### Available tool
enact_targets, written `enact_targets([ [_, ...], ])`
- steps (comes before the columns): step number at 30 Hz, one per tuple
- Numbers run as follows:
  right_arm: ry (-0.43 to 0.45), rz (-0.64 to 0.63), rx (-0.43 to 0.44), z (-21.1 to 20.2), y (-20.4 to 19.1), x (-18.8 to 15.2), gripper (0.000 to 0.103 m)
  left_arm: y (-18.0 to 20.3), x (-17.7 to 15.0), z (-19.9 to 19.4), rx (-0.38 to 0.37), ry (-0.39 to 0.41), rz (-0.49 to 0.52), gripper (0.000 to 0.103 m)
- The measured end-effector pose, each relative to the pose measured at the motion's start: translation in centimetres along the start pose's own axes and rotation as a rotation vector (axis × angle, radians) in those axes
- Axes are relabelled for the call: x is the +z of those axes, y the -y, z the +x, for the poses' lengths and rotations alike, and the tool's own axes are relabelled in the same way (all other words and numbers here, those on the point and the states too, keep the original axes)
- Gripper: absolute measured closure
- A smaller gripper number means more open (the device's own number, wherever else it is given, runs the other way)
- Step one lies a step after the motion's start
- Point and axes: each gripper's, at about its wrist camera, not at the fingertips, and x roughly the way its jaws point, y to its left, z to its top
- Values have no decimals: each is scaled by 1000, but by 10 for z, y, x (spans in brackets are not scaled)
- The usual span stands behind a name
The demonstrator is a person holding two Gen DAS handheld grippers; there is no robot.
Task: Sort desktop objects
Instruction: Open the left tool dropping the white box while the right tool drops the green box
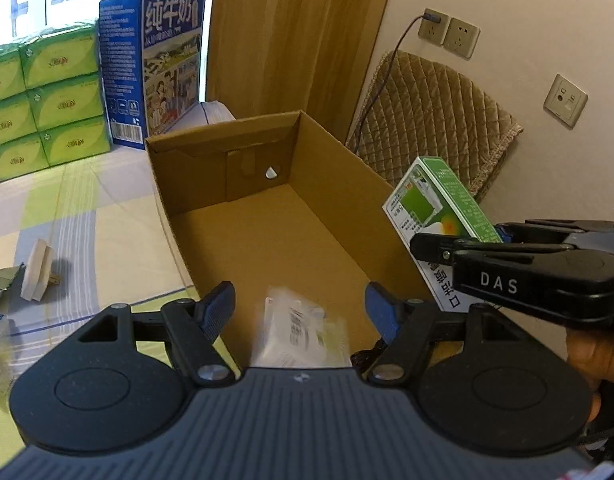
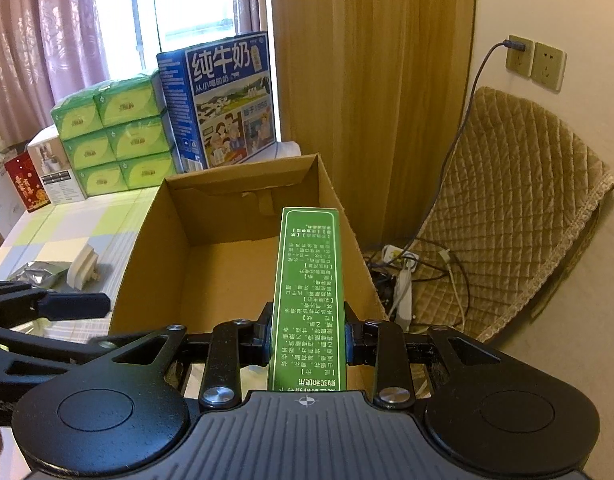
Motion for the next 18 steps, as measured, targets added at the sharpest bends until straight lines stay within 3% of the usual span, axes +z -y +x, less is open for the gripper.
enact_targets([
  [13, 5, 16, 18, 11, -8, -1, 75, -28, -12, -36, -4, 55, -100, 36],
  [15, 33, 32, 47, 7, -7, 1, 69, -30, -14, -39, 1, 58, -104, 34],
  [17, 60, 41, 48, 1, -8, 3, 53, -32, -16, -43, 15, 62, -96, 33],
  [18, 72, 42, 45, -3, -9, 4, 52, -33, -18, -46, 26, 67, -89, 32],
])
